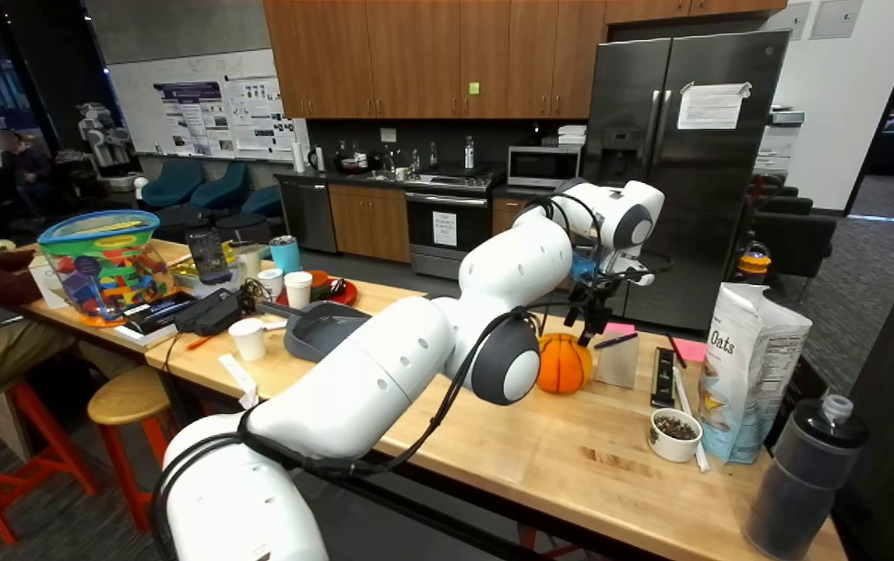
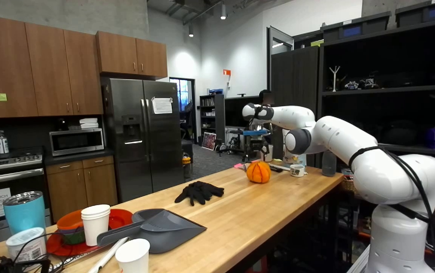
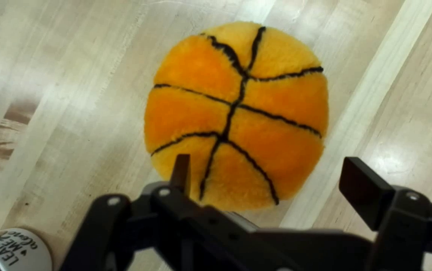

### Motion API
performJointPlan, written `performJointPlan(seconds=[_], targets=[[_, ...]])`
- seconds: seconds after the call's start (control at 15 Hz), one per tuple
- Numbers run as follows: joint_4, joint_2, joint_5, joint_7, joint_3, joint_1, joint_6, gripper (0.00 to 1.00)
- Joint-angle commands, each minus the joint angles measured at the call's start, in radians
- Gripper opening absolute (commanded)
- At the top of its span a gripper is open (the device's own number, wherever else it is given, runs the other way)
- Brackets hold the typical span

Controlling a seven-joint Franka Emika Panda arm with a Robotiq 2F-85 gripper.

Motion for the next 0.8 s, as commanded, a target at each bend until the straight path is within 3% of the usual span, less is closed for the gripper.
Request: performJointPlan(seconds=[0.0, 0.4, 0.47, 0.53, 0.73], targets=[[0.023, 0.012, 0.003, 0.0, 0.003, -0.002, -0.034, 1.0], [0.024, 0.034, -0.003, 0.013, -0.005, -0.007, -0.043, 1.0], [0.026, 0.04, -0.002, 0.014, -0.006, -0.01, -0.036, 0.75], [0.025, 0.042, 0.002, 0.02, -0.005, -0.013, -0.039, 0.75], [0.022, 0.044, 0.012, 0.035, 0.0, -0.027, -0.047, 0.54]])
